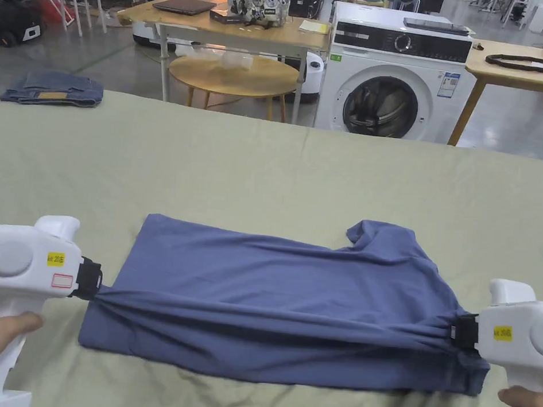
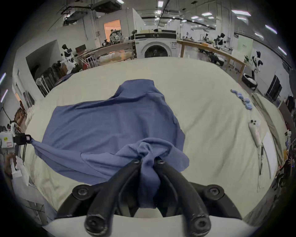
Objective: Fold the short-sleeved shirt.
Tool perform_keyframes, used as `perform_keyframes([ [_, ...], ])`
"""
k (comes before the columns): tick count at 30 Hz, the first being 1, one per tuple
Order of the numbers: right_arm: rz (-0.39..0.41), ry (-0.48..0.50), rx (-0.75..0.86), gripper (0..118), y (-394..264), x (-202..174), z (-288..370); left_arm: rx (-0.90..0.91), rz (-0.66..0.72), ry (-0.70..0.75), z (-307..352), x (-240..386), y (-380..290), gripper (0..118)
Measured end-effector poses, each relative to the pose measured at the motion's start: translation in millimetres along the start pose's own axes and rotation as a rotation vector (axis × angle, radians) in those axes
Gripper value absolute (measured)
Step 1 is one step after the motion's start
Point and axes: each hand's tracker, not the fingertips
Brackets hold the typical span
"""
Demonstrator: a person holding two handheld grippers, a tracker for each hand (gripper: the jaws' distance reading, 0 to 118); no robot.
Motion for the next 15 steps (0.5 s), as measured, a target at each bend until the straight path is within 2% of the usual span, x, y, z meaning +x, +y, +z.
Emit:
perform_keyframes([
  [6, -0.038, 0.006, -0.105, 9, 20.2, 0.2, -58.5, -0.06, 0.037, 0.013, -49.3, -3.1, 22.4, 2],
  [11, -0.007, -0.025, -0.12, 17, 21.2, -1.9, -80.7, -0.109, 0.007, 0.027, -74.8, 3.8, 23.4, 2],
  [13, 0.009, -0.034, -0.093, 30, 19.4, -4.1, -78.2, -0.107, 0.009, 0.028, -76.2, 3.4, 23.2, 2],
  [14, 0.019, -0.047, -0.06, 45, 18.8, -6.1, -74.6, -0.086, 0.02, 0.02, -74.7, 3.4, 23.1, 5],
  [15, 0.028, -0.056, -0.035, 54, 19.9, -3.8, -73.7, -0.079, 0.025, 0.016, -73.9, 3.6, 23.2, 11],
])
